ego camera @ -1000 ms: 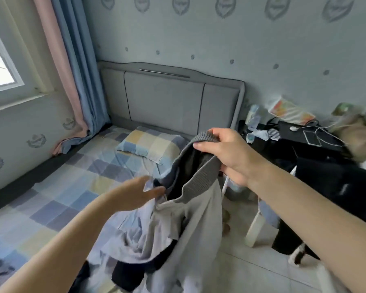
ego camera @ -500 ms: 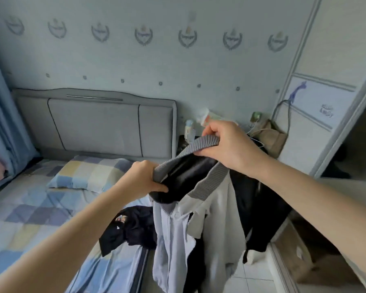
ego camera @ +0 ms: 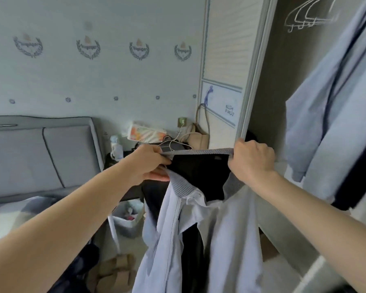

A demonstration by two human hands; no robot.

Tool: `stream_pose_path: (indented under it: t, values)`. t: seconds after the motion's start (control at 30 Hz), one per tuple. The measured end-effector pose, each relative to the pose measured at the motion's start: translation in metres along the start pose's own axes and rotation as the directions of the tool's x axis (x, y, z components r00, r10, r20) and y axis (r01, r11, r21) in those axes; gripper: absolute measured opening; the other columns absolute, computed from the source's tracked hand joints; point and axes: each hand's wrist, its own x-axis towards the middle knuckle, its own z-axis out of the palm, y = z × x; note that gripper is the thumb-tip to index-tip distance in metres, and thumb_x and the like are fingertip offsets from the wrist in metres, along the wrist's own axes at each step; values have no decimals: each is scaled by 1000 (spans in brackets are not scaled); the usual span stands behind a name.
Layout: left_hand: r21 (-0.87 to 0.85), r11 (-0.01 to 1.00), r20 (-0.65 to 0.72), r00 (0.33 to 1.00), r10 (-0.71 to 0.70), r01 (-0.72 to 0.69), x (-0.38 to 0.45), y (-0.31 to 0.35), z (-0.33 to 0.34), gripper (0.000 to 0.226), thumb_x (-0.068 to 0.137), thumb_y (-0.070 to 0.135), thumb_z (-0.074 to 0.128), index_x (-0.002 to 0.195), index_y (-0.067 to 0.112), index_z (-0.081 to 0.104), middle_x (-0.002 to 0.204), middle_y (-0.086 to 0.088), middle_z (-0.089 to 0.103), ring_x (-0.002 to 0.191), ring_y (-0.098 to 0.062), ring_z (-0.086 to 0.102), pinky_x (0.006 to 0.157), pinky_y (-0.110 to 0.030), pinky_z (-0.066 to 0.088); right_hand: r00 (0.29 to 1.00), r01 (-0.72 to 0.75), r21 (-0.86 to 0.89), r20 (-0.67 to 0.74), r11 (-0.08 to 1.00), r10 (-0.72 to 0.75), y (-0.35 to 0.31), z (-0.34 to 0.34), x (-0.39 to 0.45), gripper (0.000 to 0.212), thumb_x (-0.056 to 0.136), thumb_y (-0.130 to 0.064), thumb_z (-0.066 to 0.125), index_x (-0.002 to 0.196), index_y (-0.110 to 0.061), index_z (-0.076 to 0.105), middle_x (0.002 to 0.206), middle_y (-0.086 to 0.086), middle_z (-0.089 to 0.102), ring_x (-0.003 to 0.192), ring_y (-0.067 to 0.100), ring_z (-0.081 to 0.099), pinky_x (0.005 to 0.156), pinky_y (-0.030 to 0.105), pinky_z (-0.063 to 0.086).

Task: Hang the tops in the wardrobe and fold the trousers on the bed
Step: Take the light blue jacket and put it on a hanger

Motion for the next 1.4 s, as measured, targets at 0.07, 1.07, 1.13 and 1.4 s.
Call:
stream_pose_path:
  t: [0.07,1.07,1.13,1.4]
  values:
    - [-217,957,192,970,-150,192,17,13,24,13,94,-7,50,94,2,59,82,-19,67,66,-34,71,55,-48,60,997,-81,5,-6,997,81,31,8,5,19,85,-32,54,80,-15,51,87,11,65,83,35,63,58,31,31]
    - [-236,960,721,690,69,151,360,209,176,17,97,30,51,99,16,61,96,-10,69,88,-28,63,80,-48,48,795,-599,458,243,656,556,167,77,240,38,86,-30,69,60,-20,43,57,-3,46,56,18,50,57,29,48]
    - [-275,952,704,702,104,135,376,217,187,20,100,30,49,95,15,61,85,-8,70,81,-25,63,74,-43,47,783,-619,451,290,644,550,168,82,257,42,88,-26,67,59,-17,39,54,1,42,46,19,47,49,29,47]
    - [-386,913,698,688,198,129,425,239,225,21,97,24,57,103,6,65,99,-13,70,84,-25,65,71,-35,51,728,-684,438,363,583,581,184,58,333,17,91,-5,55,75,-11,58,65,5,64,48,17,61,42,21,46]
